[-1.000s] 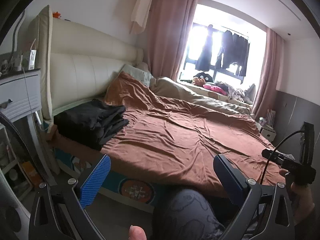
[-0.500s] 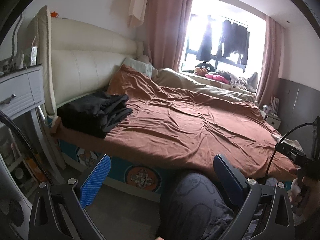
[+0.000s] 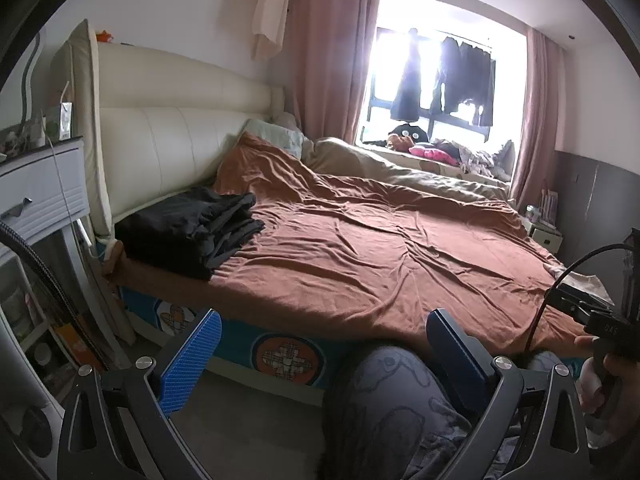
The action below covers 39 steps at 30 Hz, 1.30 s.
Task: Fold large clothes
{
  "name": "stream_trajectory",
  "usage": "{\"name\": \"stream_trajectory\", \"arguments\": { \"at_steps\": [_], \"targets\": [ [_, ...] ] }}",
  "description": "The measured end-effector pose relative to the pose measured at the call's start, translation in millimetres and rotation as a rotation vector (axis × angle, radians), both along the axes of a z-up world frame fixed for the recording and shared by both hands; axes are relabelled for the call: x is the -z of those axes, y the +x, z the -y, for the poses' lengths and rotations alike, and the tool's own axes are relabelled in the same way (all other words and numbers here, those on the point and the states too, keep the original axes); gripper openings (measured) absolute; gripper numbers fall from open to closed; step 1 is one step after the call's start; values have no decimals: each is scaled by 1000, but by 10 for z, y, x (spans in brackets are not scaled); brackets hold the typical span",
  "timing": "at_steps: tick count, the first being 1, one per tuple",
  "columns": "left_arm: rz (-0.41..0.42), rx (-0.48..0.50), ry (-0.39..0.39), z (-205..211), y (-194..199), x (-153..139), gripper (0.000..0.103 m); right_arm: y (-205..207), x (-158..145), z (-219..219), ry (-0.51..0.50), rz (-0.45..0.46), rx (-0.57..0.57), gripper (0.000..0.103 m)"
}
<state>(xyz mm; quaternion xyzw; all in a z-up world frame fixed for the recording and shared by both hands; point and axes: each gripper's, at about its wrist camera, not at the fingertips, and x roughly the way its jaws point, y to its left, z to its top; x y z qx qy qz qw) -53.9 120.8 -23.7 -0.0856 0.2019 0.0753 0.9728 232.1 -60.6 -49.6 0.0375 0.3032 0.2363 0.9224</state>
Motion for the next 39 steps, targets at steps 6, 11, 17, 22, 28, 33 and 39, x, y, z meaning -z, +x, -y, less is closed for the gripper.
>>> {"name": "stream_trajectory", "arguments": {
  "at_steps": [6,11,17,22,28,33,39],
  "targets": [
    [10,-9,1,-26,2,-20,103,0,0,-12,0,0,2,103],
    [7,-8,3,-32,6,-24,103,-6,5,-7,1,-5,4,103],
    [4,-5,2,-52,20,-26,103,-4,-12,-4,7,-10,1,103],
    [9,-9,4,-63,24,-23,103,9,-1,12,7,-13,4,103],
    [9,-8,0,-78,24,-10,103,12,16,8,5,-20,4,103],
    [13,-11,-1,-79,19,-4,103,26,10,2,4,-22,7,103],
    [25,-11,-6,-77,-3,5,103,25,17,24,7,-23,12,103]
  ]
}}
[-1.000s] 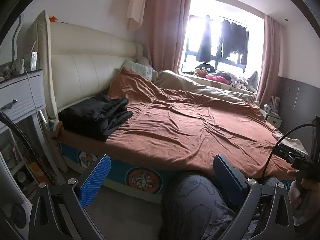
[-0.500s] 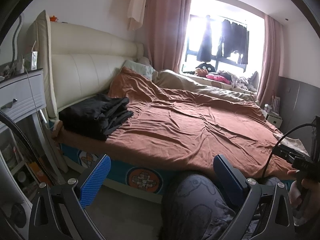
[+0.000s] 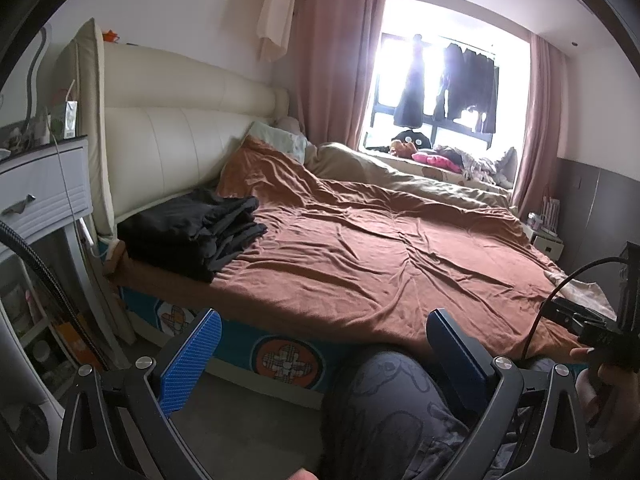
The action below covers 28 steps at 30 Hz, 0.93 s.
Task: Fold large clothes
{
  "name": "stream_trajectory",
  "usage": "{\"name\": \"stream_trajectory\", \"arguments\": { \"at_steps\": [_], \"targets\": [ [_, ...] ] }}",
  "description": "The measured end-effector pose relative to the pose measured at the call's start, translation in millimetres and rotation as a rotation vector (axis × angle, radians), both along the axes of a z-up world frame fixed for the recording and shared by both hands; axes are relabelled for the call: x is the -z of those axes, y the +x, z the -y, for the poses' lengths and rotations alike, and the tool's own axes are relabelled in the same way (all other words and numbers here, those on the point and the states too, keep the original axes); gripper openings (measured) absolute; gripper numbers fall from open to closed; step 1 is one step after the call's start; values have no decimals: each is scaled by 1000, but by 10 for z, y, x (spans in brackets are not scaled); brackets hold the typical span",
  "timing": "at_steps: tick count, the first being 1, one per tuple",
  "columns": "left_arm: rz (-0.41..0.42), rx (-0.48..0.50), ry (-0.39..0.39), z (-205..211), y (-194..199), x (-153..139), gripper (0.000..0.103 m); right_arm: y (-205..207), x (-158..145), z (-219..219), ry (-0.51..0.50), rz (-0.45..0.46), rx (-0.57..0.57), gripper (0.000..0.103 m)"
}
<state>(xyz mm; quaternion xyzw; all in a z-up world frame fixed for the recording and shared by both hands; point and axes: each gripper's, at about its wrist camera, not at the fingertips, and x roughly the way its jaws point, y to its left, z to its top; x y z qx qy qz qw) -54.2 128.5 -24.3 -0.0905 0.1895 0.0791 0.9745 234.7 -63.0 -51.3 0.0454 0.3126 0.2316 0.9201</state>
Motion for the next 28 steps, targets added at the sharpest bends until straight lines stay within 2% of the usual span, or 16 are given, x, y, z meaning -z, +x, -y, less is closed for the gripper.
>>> {"name": "stream_trajectory", "arguments": {
  "at_steps": [16,28],
  "targets": [
    [65,-17,42,54,-110,-77,103,12,22,18,-2,-3,5,103],
    [87,-16,43,37,-123,-68,103,26,64,24,-12,-6,12,103]
  ]
}}
